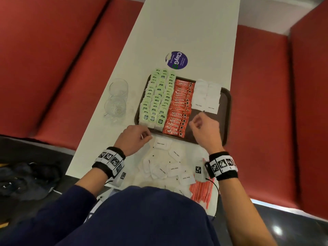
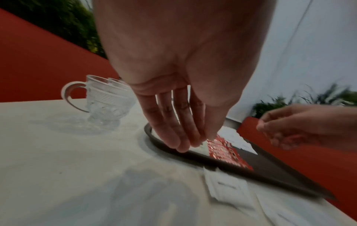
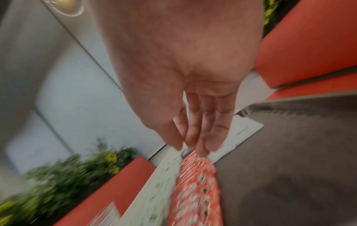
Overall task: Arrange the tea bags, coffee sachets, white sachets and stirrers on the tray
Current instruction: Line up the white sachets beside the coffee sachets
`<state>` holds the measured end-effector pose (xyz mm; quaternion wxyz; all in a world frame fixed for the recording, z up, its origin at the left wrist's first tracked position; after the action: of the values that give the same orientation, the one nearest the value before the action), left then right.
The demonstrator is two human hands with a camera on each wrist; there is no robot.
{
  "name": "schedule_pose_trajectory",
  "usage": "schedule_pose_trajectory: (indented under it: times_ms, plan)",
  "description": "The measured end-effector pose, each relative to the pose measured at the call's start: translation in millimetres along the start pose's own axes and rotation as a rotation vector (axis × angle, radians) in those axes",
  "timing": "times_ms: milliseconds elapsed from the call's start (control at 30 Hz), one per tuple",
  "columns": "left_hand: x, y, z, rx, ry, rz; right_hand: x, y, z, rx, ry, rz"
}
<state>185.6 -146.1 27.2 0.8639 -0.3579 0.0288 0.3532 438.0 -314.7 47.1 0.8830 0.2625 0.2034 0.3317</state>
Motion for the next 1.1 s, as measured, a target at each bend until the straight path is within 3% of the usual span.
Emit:
schedule_pose_trajectory:
  times_ms: [67,167,333,800,967,1100]
  plan:
    - [-4.4,-7.7,-14.7,0.089,0.031,-0.041,-35.3,8.0,-25.7,-0.160,0.213,0.016]
    - [-5.5,-18.5,-40.3,0.232,0.038,-0.111,-67.6,5.3,-57.2,-0.402,0.317,0.034]
    - [-6.6,-21.9,-71.3,0.388,0.012,-0.148,-85.4,-0.1,-81.6,-0.398,0.250,0.032]
    - [1.9,-42.1,-86.7,0.373,0.013,-0.067,-79.8,-4.9,-99.1,-0.110,0.234,-0.124]
    - [3.8,-32.0,-76.2,0.096,0.103,-0.020,-80.3,-10.2,-92.4,-0.057,0.217,-0.100]
    - [-4.2,-29.2,-48.1,-0.298,0.048,-0.016,-83.7,-3.8,-54.1,0.188,0.188,-0.076]
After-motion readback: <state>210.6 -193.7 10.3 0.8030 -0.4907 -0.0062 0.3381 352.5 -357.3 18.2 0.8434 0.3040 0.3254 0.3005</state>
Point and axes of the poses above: each hand's wrist, its own x-axis towards the middle knuckle, its own z-axis out of the back of the hand, y = z × x, the point moved 2 cm from there along x, towards the middle knuckle, and after that the axes turned 1 degree about -x, right-handed, at the moved point
